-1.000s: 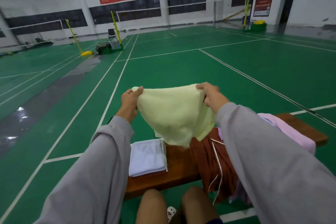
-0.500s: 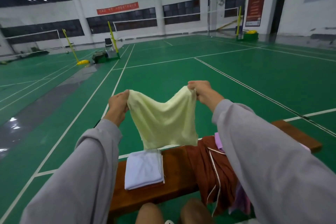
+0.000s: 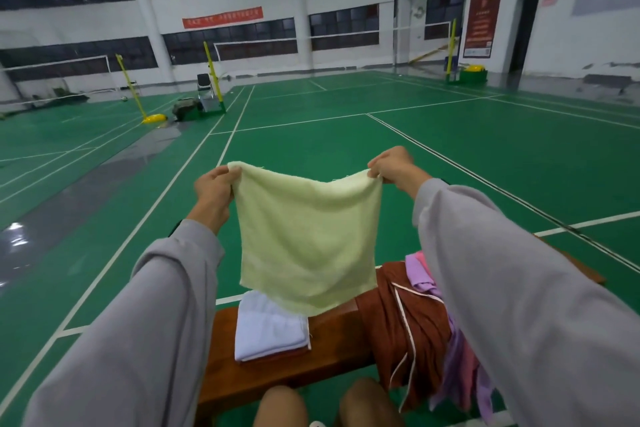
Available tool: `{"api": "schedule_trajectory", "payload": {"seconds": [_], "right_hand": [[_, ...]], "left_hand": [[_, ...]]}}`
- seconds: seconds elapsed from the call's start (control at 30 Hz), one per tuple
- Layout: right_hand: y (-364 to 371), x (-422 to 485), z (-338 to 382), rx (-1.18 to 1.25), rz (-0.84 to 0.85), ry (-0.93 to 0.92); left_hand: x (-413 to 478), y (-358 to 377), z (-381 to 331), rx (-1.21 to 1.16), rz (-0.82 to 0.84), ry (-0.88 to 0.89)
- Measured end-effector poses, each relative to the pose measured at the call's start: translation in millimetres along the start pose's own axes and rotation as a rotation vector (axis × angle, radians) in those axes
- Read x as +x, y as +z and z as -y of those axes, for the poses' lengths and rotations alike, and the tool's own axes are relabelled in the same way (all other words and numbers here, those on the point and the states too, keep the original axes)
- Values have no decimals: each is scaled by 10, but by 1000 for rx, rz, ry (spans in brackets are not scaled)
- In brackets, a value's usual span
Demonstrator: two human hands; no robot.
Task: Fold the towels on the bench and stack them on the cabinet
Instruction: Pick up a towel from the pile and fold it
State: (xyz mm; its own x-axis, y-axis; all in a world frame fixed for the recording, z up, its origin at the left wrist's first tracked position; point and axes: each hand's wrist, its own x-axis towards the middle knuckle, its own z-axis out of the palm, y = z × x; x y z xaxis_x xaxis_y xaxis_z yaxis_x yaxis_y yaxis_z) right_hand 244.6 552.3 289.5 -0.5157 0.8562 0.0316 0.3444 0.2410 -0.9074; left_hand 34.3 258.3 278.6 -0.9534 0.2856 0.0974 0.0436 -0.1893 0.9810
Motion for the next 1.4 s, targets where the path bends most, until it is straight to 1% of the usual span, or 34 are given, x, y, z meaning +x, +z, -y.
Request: {"api": "schedule_trajectory", "payload": {"seconds": [0.1, 0.2, 0.27, 0.33, 0.43, 0.57, 0.67, 0.77, 0.87, 0.93, 1.03, 1.1, 1.2, 1.27, 1.33, 1.4], "right_hand": [[-25, -40, 90, -69, 60, -84], [-67, -92, 145, -277, 80, -198], [-100, -124, 158, -445, 36, -286], [-135, -125, 168, -597, -35, -354], [-168, -260, 253, -783, -96, -455], [-179, -335, 346, -931, -136, -527], [-196, -305, 360, -972, -143, -535], [-205, -283, 338, -1000, -141, -546], [-187, -285, 317, -1020, -141, -550], [-163, -303, 313, -1047, -144, -549], [-134, -322, 294, -1095, -155, -567], [-124, -318, 274, -1120, -167, -566], [-91, -301, 231, -1138, -164, -552], [-56, -310, 199, -1153, -149, -561], [-30, -330, 175, -1171, -121, -585], [-8, -343, 157, -1196, -83, -612]], "left_hand": [[8, -34, -46, 142, 4, 71], [-4, -151, -114, 327, 51, 149], [-24, -218, -173, 492, 84, 230], [-25, -263, -231, 665, 76, 299], [-42, -270, -316, 832, 55, 355], [-78, -259, -384, 838, 95, 321], [-82, -308, -410, 815, 197, 263], [-98, -321, -426, 631, 234, 203], [-109, -289, -399, 408, 241, 9], [-121, -263, -358, 318, 247, -89], [-155, -280, -295, 285, 273, -88], [-156, -328, -262, 305, 301, -53], [-113, -383, -234, 407, 288, 33], [-64, -401, -215, 484, 323, 78], [-38, -420, -212, 637, 423, 130], [-25, -405, -229, 921, 541, 231]]}}
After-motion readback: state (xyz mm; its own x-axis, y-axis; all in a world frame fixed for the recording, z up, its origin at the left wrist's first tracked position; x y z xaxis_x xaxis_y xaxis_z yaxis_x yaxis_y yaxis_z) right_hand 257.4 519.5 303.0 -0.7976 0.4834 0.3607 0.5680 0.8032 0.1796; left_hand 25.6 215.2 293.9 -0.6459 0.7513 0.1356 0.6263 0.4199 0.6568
